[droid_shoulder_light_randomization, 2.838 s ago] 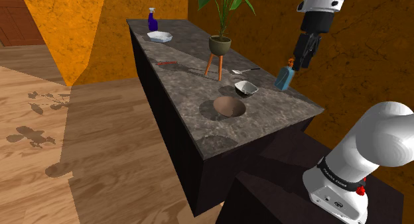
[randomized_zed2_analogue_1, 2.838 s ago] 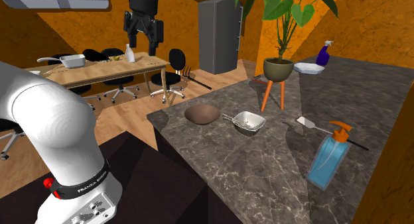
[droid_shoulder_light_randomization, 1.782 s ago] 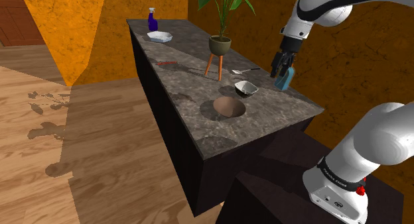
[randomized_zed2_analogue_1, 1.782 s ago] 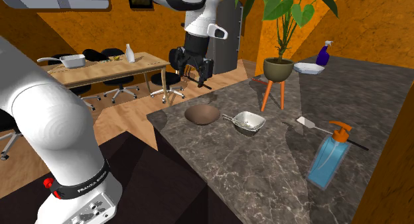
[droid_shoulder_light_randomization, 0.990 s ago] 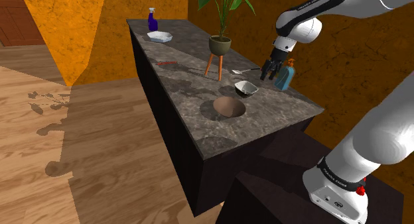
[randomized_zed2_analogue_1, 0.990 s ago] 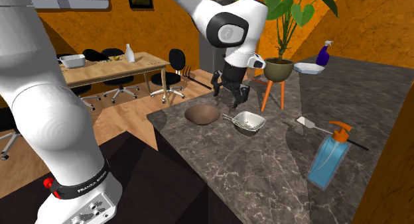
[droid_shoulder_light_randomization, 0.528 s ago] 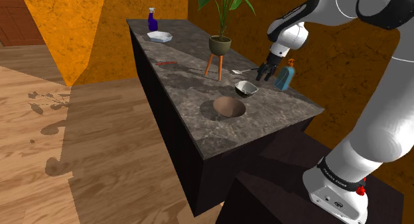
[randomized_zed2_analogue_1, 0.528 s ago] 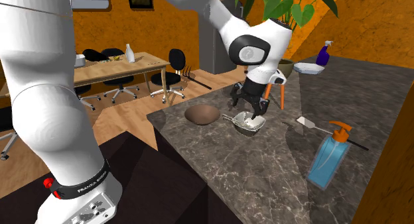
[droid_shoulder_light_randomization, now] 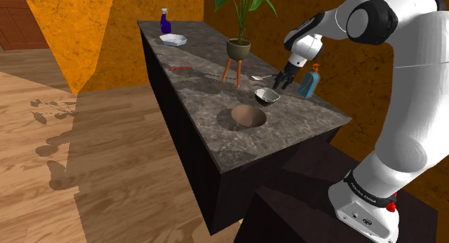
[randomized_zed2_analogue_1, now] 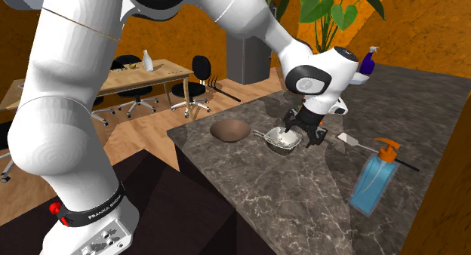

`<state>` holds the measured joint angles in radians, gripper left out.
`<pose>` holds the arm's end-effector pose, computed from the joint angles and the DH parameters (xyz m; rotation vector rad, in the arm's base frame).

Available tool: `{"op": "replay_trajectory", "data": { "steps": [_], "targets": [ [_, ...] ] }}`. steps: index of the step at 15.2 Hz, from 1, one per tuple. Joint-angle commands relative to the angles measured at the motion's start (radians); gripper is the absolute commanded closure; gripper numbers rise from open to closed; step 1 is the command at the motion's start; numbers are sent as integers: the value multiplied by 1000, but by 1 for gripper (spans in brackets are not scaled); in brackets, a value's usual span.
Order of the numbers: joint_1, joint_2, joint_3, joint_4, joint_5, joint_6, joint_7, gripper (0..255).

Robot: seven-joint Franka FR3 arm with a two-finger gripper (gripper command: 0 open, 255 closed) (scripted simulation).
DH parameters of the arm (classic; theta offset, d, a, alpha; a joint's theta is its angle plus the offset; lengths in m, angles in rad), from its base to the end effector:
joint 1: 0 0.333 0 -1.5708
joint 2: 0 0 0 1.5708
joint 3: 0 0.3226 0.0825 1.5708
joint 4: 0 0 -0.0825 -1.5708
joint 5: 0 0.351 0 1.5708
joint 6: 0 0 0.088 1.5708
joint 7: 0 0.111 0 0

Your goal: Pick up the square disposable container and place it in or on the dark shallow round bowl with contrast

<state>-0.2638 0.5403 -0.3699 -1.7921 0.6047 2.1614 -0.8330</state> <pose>0.5274 -0.3310 0.2810 -2.8444 0.1925 -0.1637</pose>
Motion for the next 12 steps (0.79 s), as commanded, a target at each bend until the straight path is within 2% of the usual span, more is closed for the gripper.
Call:
{"op": "replay_trajectory", "data": {
  "steps": [1,7,12],
  "targets": [
    [-12,34,9,27,17,6,-10,0],
    [-10,86,34,22,51,62,-28,0],
    [-10,86,34,22,51,62,-28,0]
  ]
}}
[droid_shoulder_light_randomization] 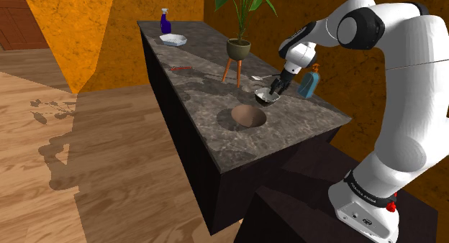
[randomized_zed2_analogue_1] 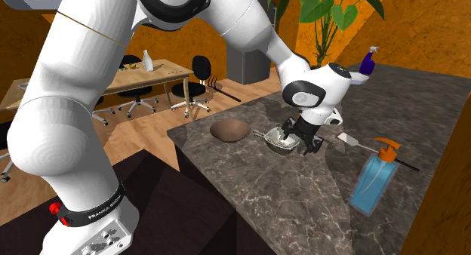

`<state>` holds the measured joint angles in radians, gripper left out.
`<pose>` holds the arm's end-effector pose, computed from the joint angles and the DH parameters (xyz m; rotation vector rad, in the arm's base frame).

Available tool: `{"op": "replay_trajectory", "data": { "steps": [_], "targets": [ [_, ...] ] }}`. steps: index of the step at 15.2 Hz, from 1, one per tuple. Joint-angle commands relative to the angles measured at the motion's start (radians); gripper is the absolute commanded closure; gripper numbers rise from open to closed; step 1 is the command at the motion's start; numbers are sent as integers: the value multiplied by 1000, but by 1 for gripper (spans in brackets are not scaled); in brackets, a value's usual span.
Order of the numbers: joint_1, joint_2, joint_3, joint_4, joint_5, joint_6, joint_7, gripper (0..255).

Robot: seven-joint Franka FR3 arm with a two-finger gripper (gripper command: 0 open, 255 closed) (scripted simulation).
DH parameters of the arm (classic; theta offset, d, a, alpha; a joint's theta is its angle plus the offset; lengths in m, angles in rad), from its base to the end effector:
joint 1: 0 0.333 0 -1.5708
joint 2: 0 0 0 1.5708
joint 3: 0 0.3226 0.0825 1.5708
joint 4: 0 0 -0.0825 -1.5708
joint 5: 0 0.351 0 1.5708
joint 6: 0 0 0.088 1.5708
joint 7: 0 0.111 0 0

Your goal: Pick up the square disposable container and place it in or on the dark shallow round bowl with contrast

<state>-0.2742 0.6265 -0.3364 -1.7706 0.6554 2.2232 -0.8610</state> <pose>0.5386 -0.3268 0.2388 -2.8411 0.1951 -0.1703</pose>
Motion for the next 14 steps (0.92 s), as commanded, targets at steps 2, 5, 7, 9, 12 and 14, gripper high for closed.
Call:
{"op": "replay_trajectory", "data": {
  "steps": [2,5,7,9,12,14],
  "targets": [
    [0,0,0,0,0,0,0,0],
    [0,0,0,0,0,0,0,255],
    [0,0,0,0,0,0,0,255],
    [0,0,0,0,0,0,0,255],
    [0,0,0,0,0,0,0,255],
    [2,-9,-3,-1,-5,-7,5,255]
  ]
}}
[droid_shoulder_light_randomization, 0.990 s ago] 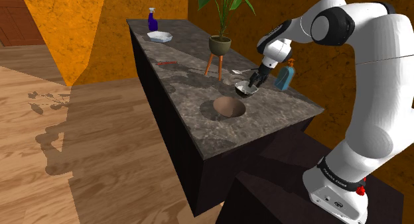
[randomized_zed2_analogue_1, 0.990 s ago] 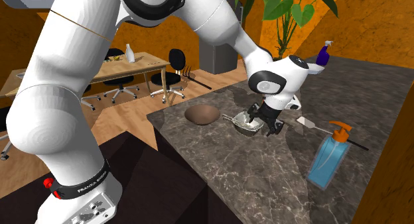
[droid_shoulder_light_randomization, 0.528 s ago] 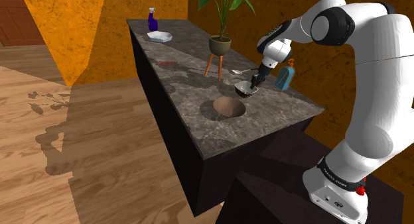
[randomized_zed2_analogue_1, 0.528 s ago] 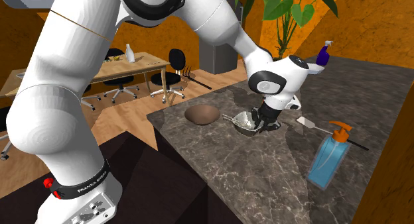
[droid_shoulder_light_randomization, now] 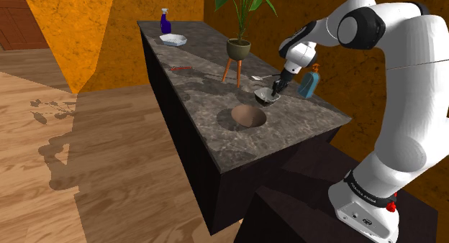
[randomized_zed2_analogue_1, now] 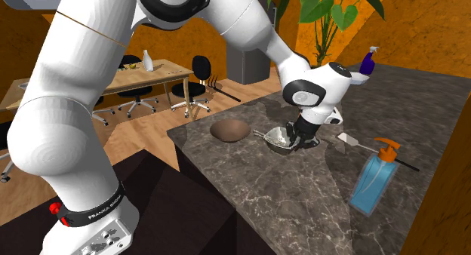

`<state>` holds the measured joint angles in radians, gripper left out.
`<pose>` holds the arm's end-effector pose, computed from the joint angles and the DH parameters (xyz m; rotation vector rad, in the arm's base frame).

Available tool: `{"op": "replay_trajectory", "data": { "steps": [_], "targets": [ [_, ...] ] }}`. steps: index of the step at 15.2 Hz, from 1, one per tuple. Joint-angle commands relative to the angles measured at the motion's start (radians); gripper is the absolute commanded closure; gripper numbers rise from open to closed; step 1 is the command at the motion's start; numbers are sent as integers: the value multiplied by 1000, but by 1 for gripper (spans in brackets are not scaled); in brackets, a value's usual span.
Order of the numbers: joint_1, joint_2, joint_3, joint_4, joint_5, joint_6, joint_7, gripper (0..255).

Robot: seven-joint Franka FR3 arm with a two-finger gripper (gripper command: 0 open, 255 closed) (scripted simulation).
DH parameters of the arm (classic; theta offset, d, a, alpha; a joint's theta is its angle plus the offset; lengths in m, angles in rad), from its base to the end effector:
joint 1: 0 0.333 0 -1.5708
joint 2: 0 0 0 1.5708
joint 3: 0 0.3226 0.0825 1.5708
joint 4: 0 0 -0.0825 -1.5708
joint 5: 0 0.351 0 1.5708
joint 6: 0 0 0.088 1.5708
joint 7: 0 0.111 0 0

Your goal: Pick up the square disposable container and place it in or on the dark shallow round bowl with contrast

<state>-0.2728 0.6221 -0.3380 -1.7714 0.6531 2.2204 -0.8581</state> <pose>0.5385 -0.3266 0.2411 -2.8413 0.1957 -0.1704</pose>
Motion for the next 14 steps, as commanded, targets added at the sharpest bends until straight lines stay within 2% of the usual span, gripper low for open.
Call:
{"op": "replay_trajectory", "data": {
  "steps": [1,14],
  "targets": [
    [3,-14,-5,-1,-8,-12,7,255],
    [26,-124,-43,10,-77,-116,76,255]
  ]
}}
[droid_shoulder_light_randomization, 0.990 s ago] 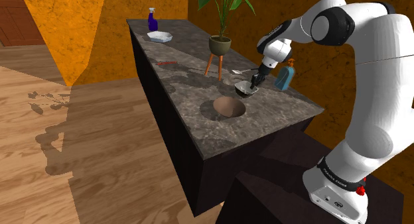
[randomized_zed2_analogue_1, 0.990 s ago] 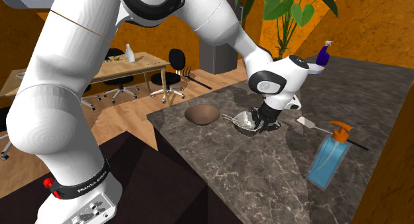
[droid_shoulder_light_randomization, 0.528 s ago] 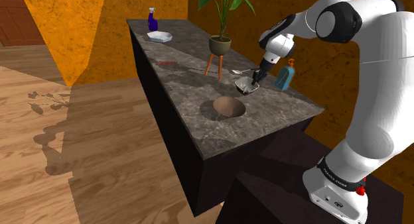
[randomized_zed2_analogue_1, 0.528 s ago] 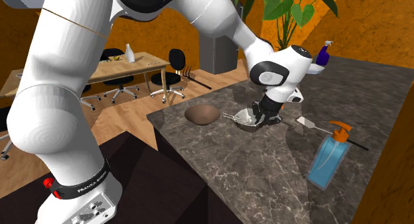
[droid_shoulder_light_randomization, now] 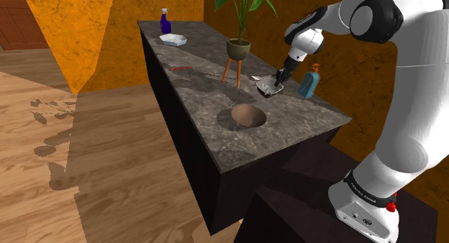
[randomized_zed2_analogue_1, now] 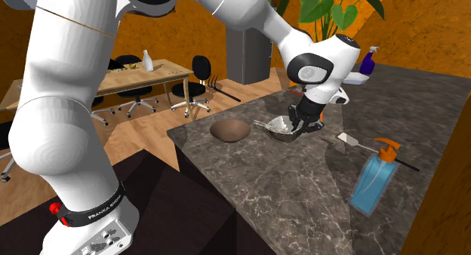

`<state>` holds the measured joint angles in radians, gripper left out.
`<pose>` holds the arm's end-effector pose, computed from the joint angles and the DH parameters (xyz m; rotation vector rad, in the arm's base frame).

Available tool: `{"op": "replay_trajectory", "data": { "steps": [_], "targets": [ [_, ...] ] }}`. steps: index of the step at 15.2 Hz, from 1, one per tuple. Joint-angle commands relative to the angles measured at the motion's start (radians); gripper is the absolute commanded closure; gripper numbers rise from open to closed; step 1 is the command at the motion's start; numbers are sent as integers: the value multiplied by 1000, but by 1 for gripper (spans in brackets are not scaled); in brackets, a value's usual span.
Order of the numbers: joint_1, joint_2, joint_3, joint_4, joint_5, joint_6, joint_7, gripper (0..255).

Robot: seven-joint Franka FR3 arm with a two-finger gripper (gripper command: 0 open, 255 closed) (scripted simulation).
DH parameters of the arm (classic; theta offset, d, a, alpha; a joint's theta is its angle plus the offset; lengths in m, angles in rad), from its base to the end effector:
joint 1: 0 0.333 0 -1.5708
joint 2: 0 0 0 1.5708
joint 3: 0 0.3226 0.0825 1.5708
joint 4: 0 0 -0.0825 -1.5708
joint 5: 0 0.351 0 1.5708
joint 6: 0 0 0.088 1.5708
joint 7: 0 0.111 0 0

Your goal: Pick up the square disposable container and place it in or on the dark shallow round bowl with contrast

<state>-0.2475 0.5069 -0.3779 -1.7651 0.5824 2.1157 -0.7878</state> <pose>0.5358 -0.3245 0.3089 -2.8411 0.1950 -0.1702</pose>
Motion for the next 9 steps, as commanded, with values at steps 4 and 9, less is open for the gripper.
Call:
{"op": "replay_trajectory", "data": {
  "steps": [4,9],
  "targets": [
    [6,-38,-13,15,-26,-46,26,255],
    [10,-65,-21,30,-45,-82,47,255]
  ]
}}
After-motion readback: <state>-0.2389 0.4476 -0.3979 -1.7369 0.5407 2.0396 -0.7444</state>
